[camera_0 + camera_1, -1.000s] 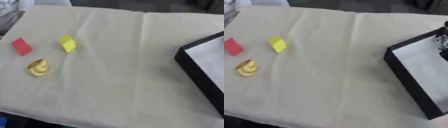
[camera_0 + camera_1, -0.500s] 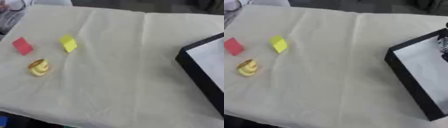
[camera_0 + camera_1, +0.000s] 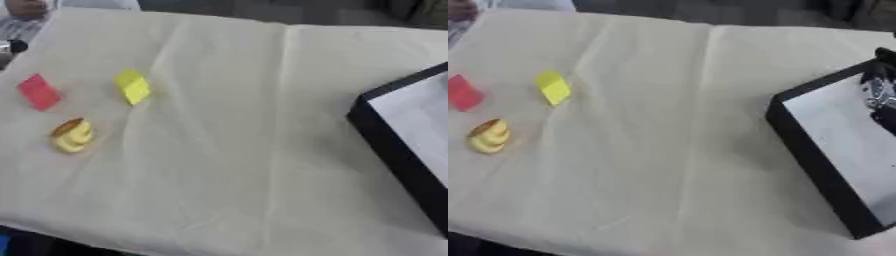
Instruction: Pick up the objects with one hand, pass them to the other hand, and then place them into the box on the other side of the table.
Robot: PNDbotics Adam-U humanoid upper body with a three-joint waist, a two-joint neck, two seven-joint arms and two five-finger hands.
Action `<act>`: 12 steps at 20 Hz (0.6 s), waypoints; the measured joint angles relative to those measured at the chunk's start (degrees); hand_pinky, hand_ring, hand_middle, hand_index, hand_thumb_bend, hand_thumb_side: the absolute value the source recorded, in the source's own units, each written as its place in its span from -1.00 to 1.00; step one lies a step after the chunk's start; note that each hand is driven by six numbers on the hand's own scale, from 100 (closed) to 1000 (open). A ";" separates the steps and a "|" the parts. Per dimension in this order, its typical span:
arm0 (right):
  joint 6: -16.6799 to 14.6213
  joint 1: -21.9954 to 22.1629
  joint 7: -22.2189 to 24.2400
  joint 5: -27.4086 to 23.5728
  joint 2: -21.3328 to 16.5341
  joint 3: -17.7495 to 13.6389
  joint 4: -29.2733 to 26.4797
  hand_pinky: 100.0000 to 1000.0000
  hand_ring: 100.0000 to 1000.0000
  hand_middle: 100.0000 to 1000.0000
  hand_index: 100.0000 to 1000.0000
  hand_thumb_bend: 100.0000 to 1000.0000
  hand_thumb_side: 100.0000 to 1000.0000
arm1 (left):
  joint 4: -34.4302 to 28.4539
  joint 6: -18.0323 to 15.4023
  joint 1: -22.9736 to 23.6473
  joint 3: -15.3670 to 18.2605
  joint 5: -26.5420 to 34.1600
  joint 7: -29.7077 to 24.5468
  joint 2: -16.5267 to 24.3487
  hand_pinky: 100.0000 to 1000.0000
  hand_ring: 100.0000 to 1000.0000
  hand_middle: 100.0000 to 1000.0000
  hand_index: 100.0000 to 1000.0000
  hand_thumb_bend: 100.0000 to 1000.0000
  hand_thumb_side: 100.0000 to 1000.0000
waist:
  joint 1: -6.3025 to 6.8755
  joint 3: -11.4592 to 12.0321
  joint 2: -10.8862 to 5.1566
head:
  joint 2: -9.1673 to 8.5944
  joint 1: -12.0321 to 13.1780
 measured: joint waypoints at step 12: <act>0.44 0.09 0.80 0.15 -0.44 0.51 0.00 0.93 0.84 0.95 1.00 -1.00 -0.78 | 2.84 4.01 -2.79 -1.41 -14.21 -1.90 -2.97 0.96 0.73 0.55 0.76 0.15 -0.93 | 0.16 0.10 -0.03 | 0.02 0.54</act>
